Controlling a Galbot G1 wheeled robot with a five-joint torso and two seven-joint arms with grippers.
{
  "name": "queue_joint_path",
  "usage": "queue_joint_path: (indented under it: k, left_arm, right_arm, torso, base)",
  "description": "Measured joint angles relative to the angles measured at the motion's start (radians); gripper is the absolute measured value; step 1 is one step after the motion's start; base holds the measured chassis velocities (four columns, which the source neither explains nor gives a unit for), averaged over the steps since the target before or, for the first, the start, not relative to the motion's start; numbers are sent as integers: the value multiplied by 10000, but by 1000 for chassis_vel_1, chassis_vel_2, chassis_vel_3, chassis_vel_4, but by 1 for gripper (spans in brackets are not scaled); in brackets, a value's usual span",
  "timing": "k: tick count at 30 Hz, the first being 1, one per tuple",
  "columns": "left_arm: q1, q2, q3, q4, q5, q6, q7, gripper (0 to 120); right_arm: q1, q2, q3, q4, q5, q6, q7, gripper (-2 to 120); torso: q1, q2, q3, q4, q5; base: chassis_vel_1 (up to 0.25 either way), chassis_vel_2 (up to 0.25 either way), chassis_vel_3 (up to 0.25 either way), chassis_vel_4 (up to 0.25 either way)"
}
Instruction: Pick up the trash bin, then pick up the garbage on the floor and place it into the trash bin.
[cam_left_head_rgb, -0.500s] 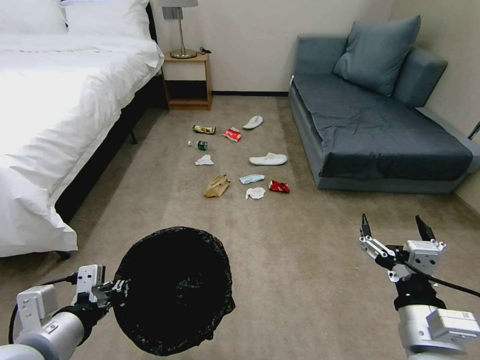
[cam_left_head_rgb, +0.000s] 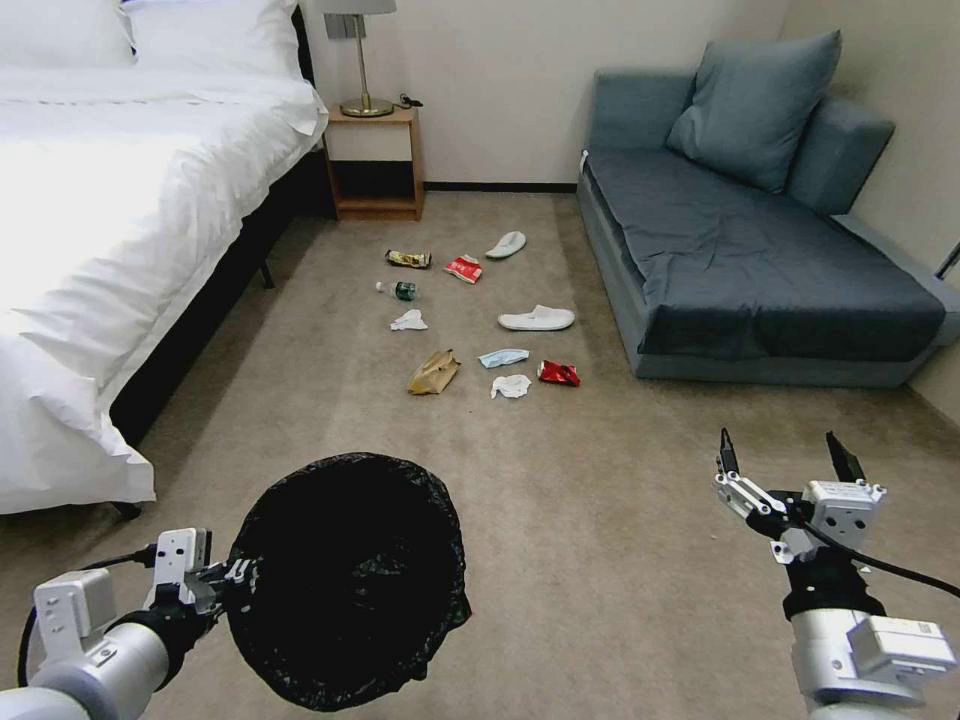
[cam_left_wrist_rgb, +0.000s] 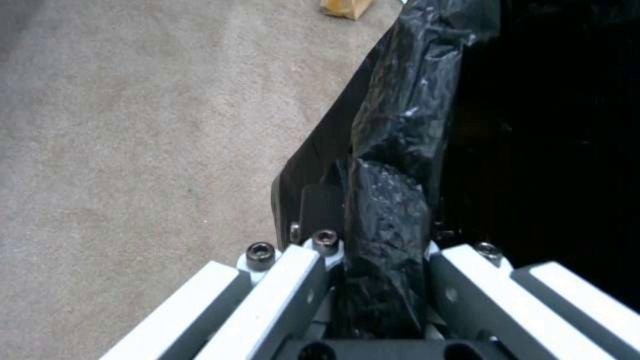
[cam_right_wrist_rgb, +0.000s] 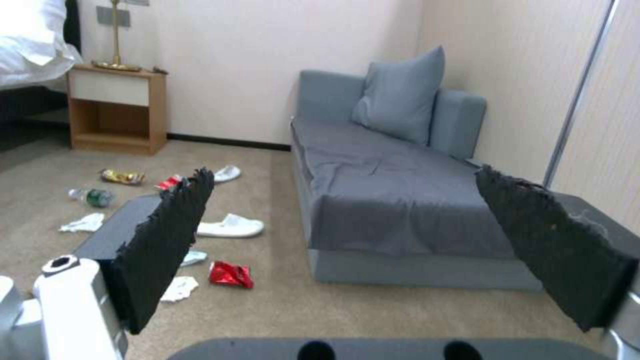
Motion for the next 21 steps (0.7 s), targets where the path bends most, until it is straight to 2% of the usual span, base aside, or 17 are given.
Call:
queue_joint_path:
  k: [9, 21]
  left_arm:
    - [-11, -34, -11, 0, 47, 1, 146, 2]
    - [-78, -62, -52, 0, -35, 1, -13, 2]
  right_arm:
    - [-34, 38, 6, -1, -52, 27, 2, 100]
    - [-39, 56, -69, -133, -102, 112, -17, 100]
  torso:
    - [0, 0, 0, 0, 0]
    - [0, 0, 0, 1, 0]
  base:
    - [0, 0, 0, 0]
    - [0, 0, 0, 0]
